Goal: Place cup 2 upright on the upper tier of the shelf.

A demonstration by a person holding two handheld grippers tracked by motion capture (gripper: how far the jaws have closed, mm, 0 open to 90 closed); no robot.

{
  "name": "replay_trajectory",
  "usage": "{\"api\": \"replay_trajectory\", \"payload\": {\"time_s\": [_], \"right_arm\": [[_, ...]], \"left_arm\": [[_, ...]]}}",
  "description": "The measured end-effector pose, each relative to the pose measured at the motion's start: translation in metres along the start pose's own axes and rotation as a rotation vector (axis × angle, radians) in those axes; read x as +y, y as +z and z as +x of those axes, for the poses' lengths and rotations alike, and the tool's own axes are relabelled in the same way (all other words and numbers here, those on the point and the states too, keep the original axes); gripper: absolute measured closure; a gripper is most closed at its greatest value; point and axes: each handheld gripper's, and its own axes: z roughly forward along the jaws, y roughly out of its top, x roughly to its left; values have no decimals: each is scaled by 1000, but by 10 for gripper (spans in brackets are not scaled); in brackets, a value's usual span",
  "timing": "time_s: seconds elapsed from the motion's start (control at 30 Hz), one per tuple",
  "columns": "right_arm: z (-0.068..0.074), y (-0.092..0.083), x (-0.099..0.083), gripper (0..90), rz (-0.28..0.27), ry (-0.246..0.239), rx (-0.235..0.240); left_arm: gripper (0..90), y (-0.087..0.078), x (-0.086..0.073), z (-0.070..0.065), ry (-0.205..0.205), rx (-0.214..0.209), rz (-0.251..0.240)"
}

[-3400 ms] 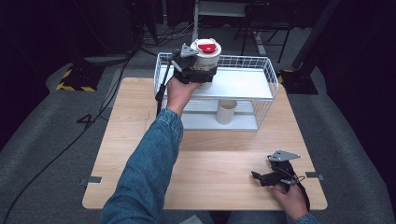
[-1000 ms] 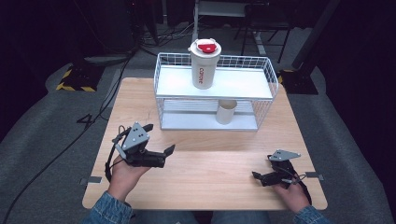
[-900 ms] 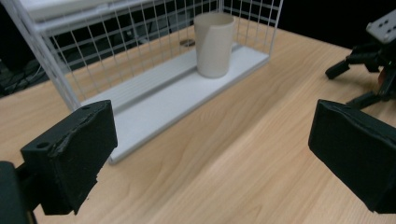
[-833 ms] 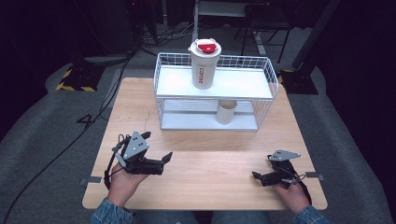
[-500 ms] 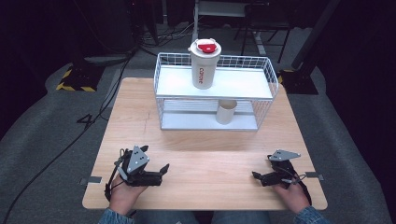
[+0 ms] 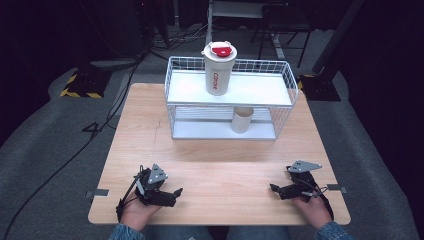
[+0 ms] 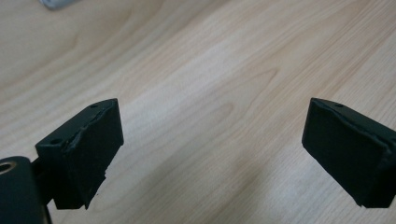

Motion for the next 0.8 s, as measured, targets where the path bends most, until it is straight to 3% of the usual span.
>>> {"api": "replay_trajectory", "payload": {"time_s": [0.13,0.3,0.4,0.5,0.8], "right_arm": [[0,0,0,1,0,0,0],[0,0,0,1,0,0,0],[0,0,0,1,0,0,0],[0,0,0,1,0,0,0],[0,0,0,1,0,0,-1]], "left_arm": [[60,6,-3,1,-12,1,61],[61,13,-6,4,3,12,110],[38,14,-7,5,2,23,96],[0,18,-11,6,-4,34,50],[1,18,-11,6,-16,33,46]]}}
